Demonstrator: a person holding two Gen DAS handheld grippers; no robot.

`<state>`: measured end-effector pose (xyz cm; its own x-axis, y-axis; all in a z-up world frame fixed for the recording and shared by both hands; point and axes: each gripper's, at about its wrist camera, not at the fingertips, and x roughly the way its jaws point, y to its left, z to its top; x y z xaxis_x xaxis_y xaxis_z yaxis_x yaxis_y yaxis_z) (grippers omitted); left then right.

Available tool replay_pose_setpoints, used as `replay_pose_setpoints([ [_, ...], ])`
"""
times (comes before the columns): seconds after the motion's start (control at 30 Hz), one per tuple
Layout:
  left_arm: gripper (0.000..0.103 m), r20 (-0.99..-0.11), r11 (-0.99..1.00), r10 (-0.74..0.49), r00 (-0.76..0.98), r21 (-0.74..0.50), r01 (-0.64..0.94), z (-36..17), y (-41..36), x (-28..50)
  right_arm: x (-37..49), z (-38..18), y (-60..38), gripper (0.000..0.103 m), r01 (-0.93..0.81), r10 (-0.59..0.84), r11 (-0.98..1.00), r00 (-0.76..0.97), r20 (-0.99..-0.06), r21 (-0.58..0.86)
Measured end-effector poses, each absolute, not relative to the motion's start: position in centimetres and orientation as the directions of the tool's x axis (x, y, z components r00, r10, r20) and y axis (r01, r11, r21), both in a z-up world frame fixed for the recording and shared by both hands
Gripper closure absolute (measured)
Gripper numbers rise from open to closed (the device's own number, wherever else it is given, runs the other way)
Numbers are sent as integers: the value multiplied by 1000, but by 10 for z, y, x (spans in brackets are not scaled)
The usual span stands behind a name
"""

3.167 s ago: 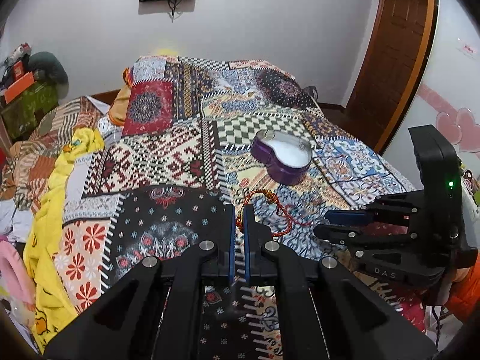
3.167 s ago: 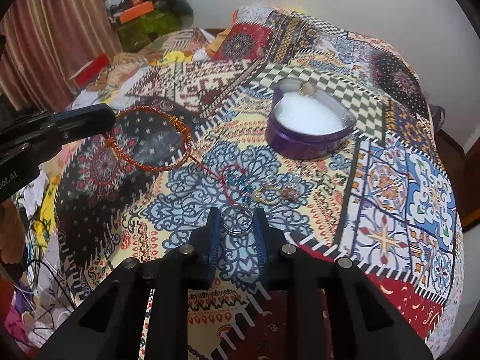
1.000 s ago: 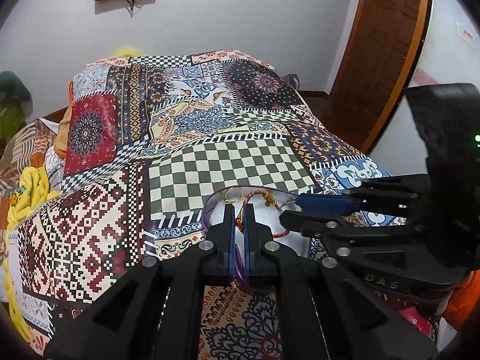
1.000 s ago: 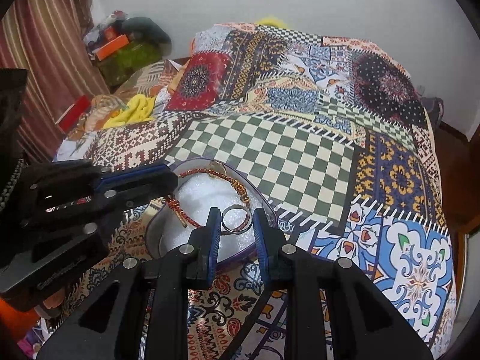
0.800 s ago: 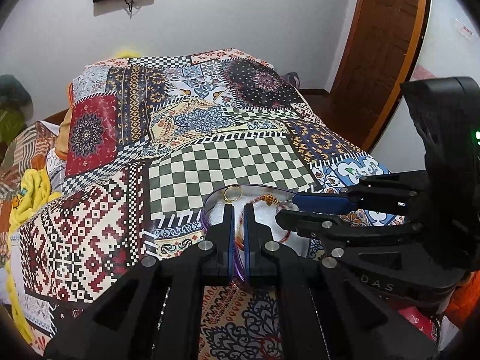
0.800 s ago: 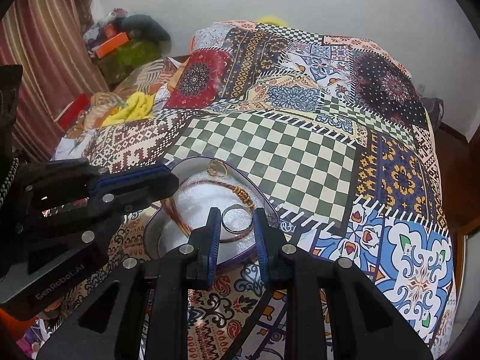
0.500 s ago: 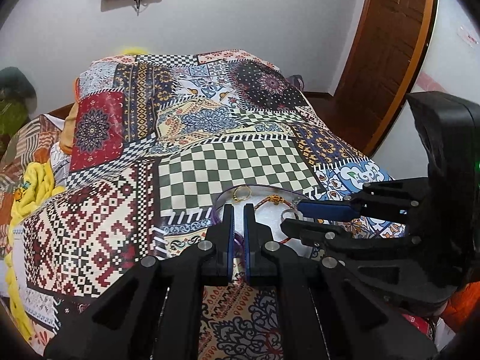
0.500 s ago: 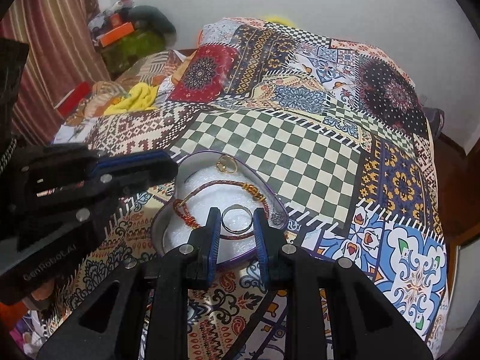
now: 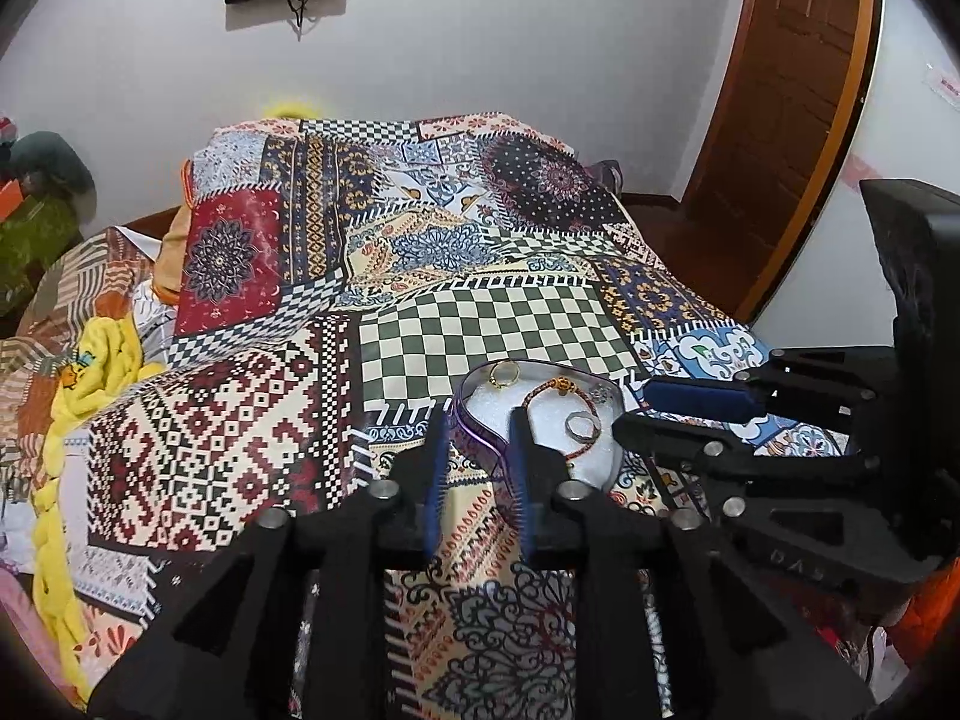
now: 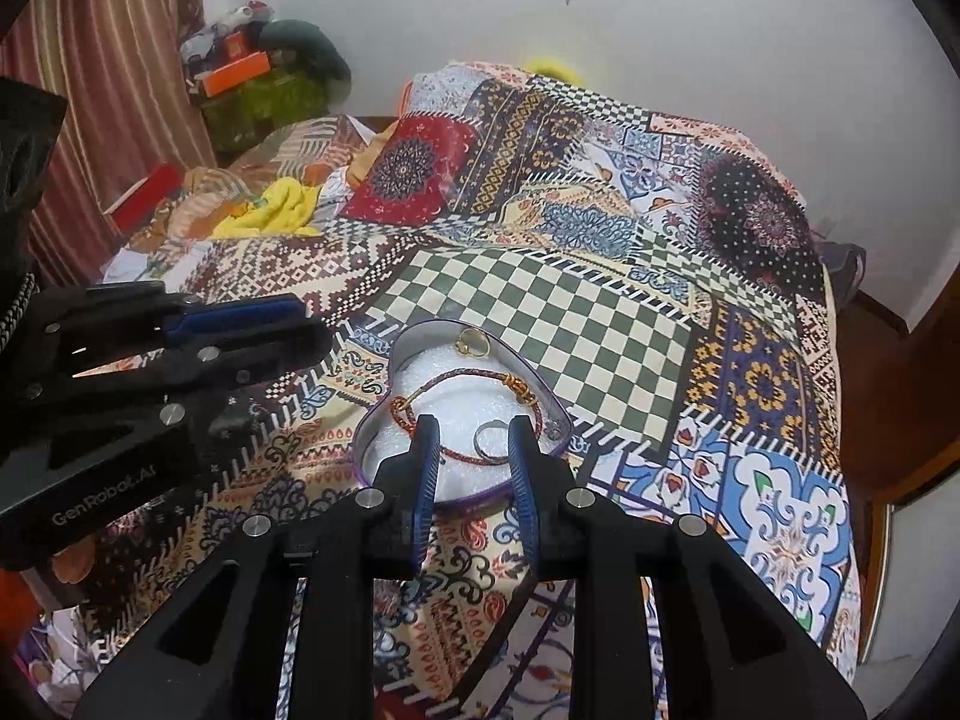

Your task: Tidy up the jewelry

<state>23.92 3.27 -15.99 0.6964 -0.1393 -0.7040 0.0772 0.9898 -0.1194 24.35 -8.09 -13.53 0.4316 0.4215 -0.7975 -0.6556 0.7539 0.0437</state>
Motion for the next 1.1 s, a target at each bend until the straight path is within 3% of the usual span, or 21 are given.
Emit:
replay_pose_setpoints([
  [0.4, 73, -727, 988, -149, 670, -127, 82, -152, 29, 202, 215, -120, -105, 80, -618, 426, 781, 431, -795, 84],
  [0.57, 72, -755, 989, -147, 639, -119, 87, -165, 24, 190, 199, -124, -113, 64, -607, 420, 790, 442, -793, 81],
  [1.1, 72, -810, 988, -154, 566, -112, 109, -212, 12, 185, 193, -164, -111, 64, -601, 395, 792, 370, -841, 108],
])
